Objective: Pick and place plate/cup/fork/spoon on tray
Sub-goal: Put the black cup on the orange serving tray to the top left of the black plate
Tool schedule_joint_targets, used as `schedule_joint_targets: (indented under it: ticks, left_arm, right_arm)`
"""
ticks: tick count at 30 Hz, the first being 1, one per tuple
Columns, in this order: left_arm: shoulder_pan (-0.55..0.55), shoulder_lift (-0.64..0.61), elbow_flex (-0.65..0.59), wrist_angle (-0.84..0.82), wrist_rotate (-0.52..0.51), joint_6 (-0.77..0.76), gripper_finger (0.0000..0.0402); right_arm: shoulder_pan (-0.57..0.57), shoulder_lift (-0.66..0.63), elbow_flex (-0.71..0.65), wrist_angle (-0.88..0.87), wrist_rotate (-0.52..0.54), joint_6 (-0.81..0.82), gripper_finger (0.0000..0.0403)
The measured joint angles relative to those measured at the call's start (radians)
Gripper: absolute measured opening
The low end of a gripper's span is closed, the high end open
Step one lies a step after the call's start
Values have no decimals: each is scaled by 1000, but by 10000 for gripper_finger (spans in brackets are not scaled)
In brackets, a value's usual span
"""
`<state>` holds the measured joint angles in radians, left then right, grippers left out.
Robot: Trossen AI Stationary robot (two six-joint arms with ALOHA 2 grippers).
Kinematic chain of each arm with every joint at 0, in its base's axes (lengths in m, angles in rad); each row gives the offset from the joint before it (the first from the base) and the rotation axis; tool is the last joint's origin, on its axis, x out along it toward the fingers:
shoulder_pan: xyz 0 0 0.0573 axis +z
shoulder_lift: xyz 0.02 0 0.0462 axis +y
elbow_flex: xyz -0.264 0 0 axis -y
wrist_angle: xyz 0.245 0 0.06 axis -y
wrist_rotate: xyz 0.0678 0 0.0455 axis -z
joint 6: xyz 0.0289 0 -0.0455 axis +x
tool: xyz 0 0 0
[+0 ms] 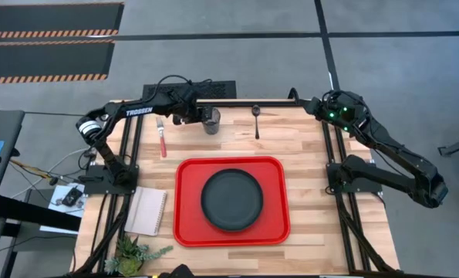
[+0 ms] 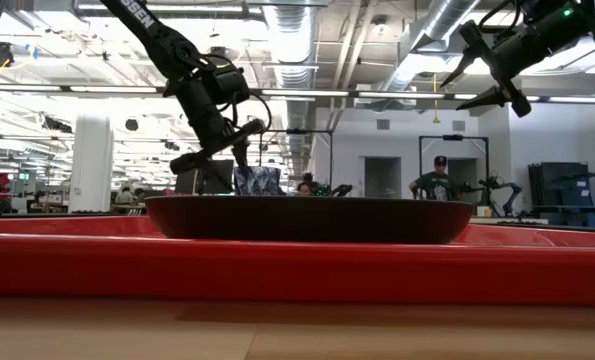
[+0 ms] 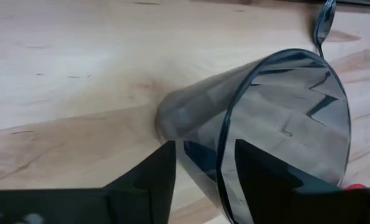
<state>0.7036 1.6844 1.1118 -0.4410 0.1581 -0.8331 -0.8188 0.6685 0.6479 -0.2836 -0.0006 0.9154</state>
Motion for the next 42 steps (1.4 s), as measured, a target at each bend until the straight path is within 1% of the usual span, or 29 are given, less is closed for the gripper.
schedule_joint_targets:
  ticks: [3,7,9,12,14,17,19,22,26,30,34,36,38,42]
  left_arm:
    - [0,0,0,0,1,-9,106]
    - [0,0,0,10,9,6,28]
    - [0,0,0,14,13,8,10]
    - [0,0,0,4,24,9,10]
    - [0,-3,0,-8,55,11,5]
    - [-7,-29,6,-78,71,46,4]
    - [-14,-62,16,-150,46,89,3]
    - [-30,-133,39,-263,-19,158,3]
    - [-78,-248,60,-411,-55,232,2]
    - [-173,-362,60,-551,-104,239,1]
    - [-315,-432,60,-610,-209,183,1]
    - [-394,-441,60,-623,-273,154,1]
    - [-465,-440,60,-627,-313,132,1]
    - [-573,-408,61,-662,-325,77,0]
  right_arm:
    - [0,0,0,0,0,0,270]
    - [0,0,0,0,0,0,270]
    - [0,0,0,0,0,0,270]
    - [0,0,0,0,0,0,270]
    - [0,0,0,0,0,0,270]
    - [0,0,0,0,0,0,270]
    - [0,0,0,0,0,0,270]
    - [0,0,0,0,0,-1,270]
    - [0,0,0,0,-1,-5,270]
    - [0,0,0,0,-2,-5,270]
    - [0,0,0,-1,-3,-5,270]
    - [0,0,0,-1,-3,-5,270]
    - [0,0,0,-1,-4,-5,270]
    - [0,0,0,-1,-4,-6,270]
